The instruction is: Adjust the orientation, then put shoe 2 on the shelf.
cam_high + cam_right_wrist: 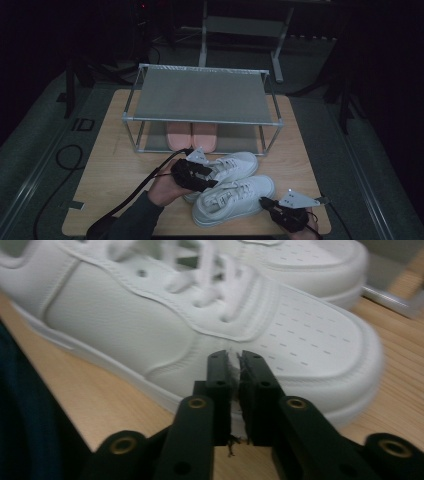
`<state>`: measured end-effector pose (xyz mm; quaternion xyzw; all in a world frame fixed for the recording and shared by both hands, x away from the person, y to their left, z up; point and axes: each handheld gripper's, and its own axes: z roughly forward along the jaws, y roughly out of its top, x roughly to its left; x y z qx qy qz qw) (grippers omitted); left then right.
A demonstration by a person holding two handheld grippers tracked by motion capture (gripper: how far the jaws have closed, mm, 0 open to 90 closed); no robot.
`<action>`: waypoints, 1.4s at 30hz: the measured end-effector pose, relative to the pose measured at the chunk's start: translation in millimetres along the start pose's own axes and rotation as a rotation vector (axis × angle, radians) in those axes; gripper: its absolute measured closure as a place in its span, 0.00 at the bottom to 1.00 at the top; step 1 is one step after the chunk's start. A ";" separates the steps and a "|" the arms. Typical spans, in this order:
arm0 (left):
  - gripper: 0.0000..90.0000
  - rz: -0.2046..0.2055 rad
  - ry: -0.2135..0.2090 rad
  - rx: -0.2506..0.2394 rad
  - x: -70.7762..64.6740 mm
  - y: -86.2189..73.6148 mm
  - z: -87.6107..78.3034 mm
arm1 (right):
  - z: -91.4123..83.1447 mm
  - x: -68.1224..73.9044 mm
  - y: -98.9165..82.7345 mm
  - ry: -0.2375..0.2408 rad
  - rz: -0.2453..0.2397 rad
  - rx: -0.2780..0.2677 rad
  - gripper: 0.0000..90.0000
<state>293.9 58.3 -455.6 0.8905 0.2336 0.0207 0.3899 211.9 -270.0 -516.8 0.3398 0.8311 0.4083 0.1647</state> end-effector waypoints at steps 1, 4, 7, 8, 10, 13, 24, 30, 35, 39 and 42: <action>0.56 -0.007 -0.003 -0.002 0.0 0.0 1.0 | -0.6 -1.7 -0.4 -0.011 0.007 0.000 0.88; 0.55 -0.022 -0.009 0.001 0.3 0.5 2.3 | -1.7 -7.2 -1.8 -0.038 0.032 -0.001 0.83; 0.53 -0.026 -0.014 0.002 -0.3 0.5 2.5 | -2.0 -11.7 -2.6 -0.064 0.051 -0.002 0.79; 0.53 -0.023 -0.013 0.006 -0.9 0.3 2.8 | -2.0 -13.1 -2.8 -0.068 0.055 -0.004 0.77; 0.51 -0.021 -0.009 0.013 -2.4 -0.2 4.0 | -1.9 -15.3 -3.1 -0.081 0.062 -0.005 0.75; 0.47 -0.020 -0.017 0.020 -4.3 -0.4 5.1 | -1.9 -17.8 -4.8 -0.086 0.078 -0.010 0.72; 0.45 -0.039 -0.050 0.021 -3.7 -0.4 5.7 | -3.5 -22.2 -8.4 -0.107 0.105 -0.015 0.68; 0.44 -0.009 -0.024 0.032 -5.5 -1.2 6.8 | -4.1 -22.8 -8.7 -0.112 0.108 -0.020 0.68; 0.43 -0.004 -0.021 0.038 -7.2 -1.6 9.6 | -5.3 -23.3 -9.3 -0.117 0.110 -0.022 0.67; 0.40 -0.004 -0.032 0.047 -8.7 -2.3 14.5 | -5.9 -24.6 -9.9 -0.118 0.118 -0.025 0.67; 0.39 0.001 -0.039 0.057 -9.7 -2.0 17.2 | -5.5 -24.7 -9.9 -0.116 0.116 -0.025 0.66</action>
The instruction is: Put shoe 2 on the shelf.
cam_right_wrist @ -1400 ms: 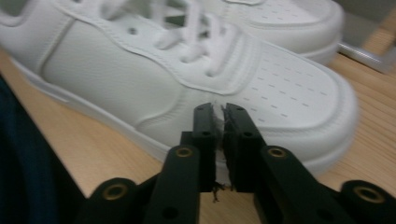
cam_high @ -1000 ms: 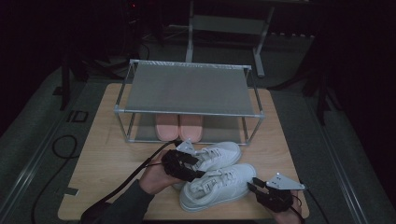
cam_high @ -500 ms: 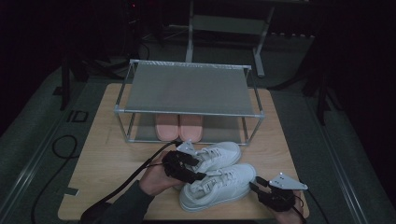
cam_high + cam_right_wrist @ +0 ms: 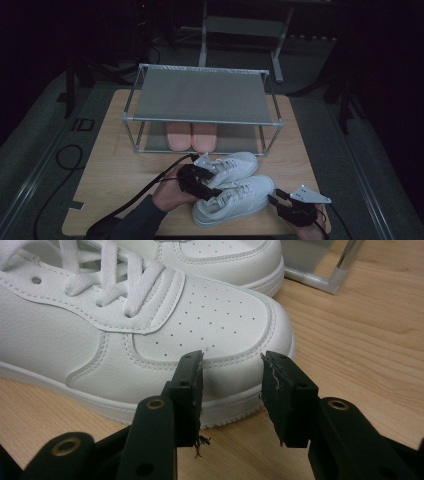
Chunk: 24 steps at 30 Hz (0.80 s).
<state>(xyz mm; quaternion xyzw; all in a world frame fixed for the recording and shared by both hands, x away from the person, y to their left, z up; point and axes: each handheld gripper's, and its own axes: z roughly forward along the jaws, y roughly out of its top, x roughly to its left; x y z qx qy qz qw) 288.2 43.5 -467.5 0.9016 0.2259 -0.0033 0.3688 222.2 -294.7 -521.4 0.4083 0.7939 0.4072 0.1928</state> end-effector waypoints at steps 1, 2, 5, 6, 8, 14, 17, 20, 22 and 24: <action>0.39 0.001 -0.002 0.002 -0.6 0.3 1.0 | 0.1 0.1 0.0 0.001 0.000 0.000 0.66; 0.39 0.002 -0.003 0.005 -1.3 0.6 2.2 | 0.2 0.1 0.1 0.001 0.000 -0.001 0.66; 0.39 0.004 0.002 0.012 -2.3 1.2 4.4 | 0.1 0.0 0.3 0.003 0.000 -0.002 0.66; 0.39 0.009 0.006 0.024 -2.9 1.7 6.6 | 0.0 0.1 0.2 0.002 0.000 -0.002 0.66; 0.41 0.015 0.018 0.031 -4.2 2.0 7.9 | -0.4 -0.2 -0.2 0.003 0.006 -0.002 0.66; 0.44 0.018 0.045 0.044 -5.6 4.9 12.1 | -0.5 -0.1 -0.5 0.003 0.005 -0.005 0.66; 0.48 0.012 0.056 0.041 -4.9 6.5 15.3 | -0.6 -0.3 -0.8 0.000 0.005 -0.006 0.66; 0.51 0.009 0.054 0.044 -3.3 7.9 18.4 | -1.0 -1.2 -1.6 -0.003 0.008 -0.006 0.66; 0.52 0.013 0.058 0.058 -3.2 8.6 21.4 | -1.2 -2.0 -2.5 -0.003 0.010 -0.006 0.66; 0.53 0.021 0.070 0.070 -4.5 9.6 24.9 | -1.7 -2.3 -3.4 -0.006 0.015 -0.003 0.66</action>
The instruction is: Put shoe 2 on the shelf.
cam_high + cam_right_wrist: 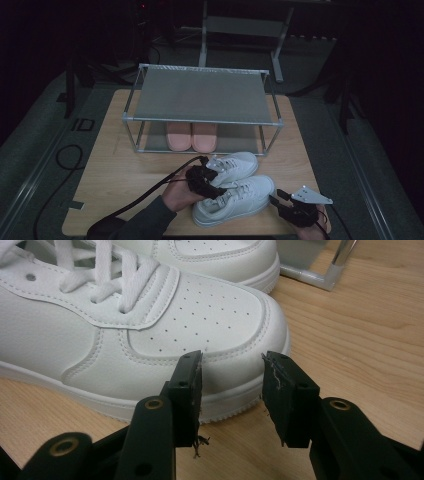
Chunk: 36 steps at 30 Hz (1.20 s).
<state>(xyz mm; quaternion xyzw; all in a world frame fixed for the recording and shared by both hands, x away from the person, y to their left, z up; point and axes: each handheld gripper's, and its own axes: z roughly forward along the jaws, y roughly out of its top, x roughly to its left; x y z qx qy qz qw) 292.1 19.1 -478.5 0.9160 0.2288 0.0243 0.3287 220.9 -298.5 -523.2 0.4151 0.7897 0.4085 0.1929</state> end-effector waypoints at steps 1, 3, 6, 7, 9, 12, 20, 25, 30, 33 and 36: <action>0.54 0.007 0.006 0.006 -0.5 0.8 0.7 | -0.2 -0.2 -0.5 -0.001 0.001 -0.002 0.66; 0.57 0.013 0.019 0.014 -1.6 2.0 0.9 | -1.0 -0.3 -1.4 -0.003 0.003 0.000 0.66; 0.66 0.034 0.044 0.021 -3.8 3.1 0.1 | -2.2 -0.9 -3.1 -0.007 0.006 0.000 0.66; 0.70 0.039 0.052 0.018 -4.4 3.2 0.0 | -2.6 -1.1 -3.8 -0.008 0.007 0.002 0.66; 0.75 0.052 0.062 0.020 -5.4 3.3 -1.0 | -3.0 -1.1 -5.4 -0.020 0.004 0.012 0.66; 0.80 0.061 0.063 0.018 -5.8 3.3 -1.6 | -2.9 -1.2 -7.8 -0.025 0.001 0.020 0.66; 0.84 0.067 0.049 -0.001 -4.5 3.3 -3.1 | -7.8 -5.0 -14.4 -0.037 0.022 0.015 0.65; 0.86 0.055 0.040 -0.016 -2.7 4.6 -6.1 | -10.2 -6.8 -20.0 -0.045 0.037 0.017 0.64; 0.86 0.040 0.038 -0.023 -2.2 5.3 -9.4 | -10.7 -9.1 -23.6 -0.048 0.054 0.017 0.62; 0.86 0.035 0.024 -0.031 -0.1 6.5 -11.0 | -10.8 -9.3 -25.3 -0.049 0.060 0.024 0.62; 0.86 0.037 0.026 -0.035 0.1 7.6 -12.5 | -11.1 -9.7 -26.3 -0.049 0.062 0.025 0.61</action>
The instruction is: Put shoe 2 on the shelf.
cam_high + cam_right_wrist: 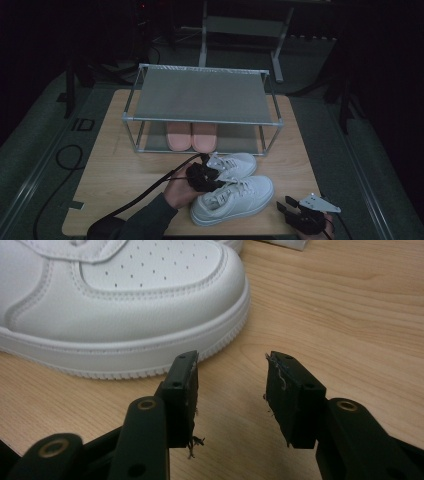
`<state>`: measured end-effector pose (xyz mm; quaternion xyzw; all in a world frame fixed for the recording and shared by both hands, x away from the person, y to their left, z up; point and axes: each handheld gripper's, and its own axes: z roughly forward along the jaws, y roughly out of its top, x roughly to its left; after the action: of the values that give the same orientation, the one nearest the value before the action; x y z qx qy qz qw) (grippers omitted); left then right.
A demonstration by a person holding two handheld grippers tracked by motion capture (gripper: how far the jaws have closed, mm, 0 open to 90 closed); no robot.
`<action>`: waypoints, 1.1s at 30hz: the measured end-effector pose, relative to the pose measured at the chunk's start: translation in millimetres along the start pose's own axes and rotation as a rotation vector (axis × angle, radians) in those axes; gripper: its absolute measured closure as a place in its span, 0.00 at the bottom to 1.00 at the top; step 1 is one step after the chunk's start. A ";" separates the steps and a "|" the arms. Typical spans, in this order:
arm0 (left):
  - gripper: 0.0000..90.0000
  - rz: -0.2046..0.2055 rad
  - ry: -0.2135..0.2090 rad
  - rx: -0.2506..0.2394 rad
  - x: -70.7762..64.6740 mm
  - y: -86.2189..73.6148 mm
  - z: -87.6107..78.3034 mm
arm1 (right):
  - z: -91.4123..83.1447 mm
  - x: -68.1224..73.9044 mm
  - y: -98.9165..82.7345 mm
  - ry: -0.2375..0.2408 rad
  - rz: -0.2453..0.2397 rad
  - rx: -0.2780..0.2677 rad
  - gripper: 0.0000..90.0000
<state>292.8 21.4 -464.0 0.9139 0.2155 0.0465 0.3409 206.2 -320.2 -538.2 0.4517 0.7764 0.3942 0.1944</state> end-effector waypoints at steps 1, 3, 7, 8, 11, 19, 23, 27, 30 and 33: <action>0.86 0.002 -0.002 -0.003 0.3 0.4 -0.6 | -0.1 -0.4 -0.5 0.000 0.002 0.002 0.61; 0.86 0.003 0.001 -0.011 0.9 1.1 -1.8 | -0.3 -1.3 -1.8 0.001 0.003 0.007 0.60; 0.86 0.015 0.009 -0.015 1.0 3.3 -4.7 | -0.4 -2.3 -3.5 -0.006 0.003 0.013 0.59; 0.86 0.018 0.009 -0.016 0.9 4.3 -5.8 | -0.4 -2.6 -3.8 -0.007 0.005 0.013 0.59; 0.86 0.026 -0.007 -0.018 3.4 10.3 -10.1 | 0.0 -3.3 -4.8 -0.009 0.010 0.016 0.59; 0.86 0.048 -0.014 -0.035 6.4 28.7 -20.0 | 1.6 -3.6 -6.9 -0.014 0.004 0.034 0.60; 0.86 0.067 -0.010 -0.025 5.3 39.0 -20.9 | 1.2 -3.3 -7.0 -0.010 -0.002 0.029 0.60; 0.86 0.079 -0.016 -0.026 4.2 47.5 -22.4 | 0.0 -3.2 -8.2 -0.011 0.001 0.028 0.60; 0.86 0.085 -0.025 -0.035 4.1 53.7 -24.9 | -1.0 -2.3 -10.3 -0.012 0.004 0.033 0.60; 0.86 0.095 -0.029 -0.040 3.4 59.3 -27.9 | -1.7 -2.2 -11.9 -0.014 0.005 0.034 0.60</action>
<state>310.8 -0.3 -404.8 0.9167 0.1657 0.0535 0.3596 199.7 -326.2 -546.6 0.4597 0.7804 0.3782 0.1913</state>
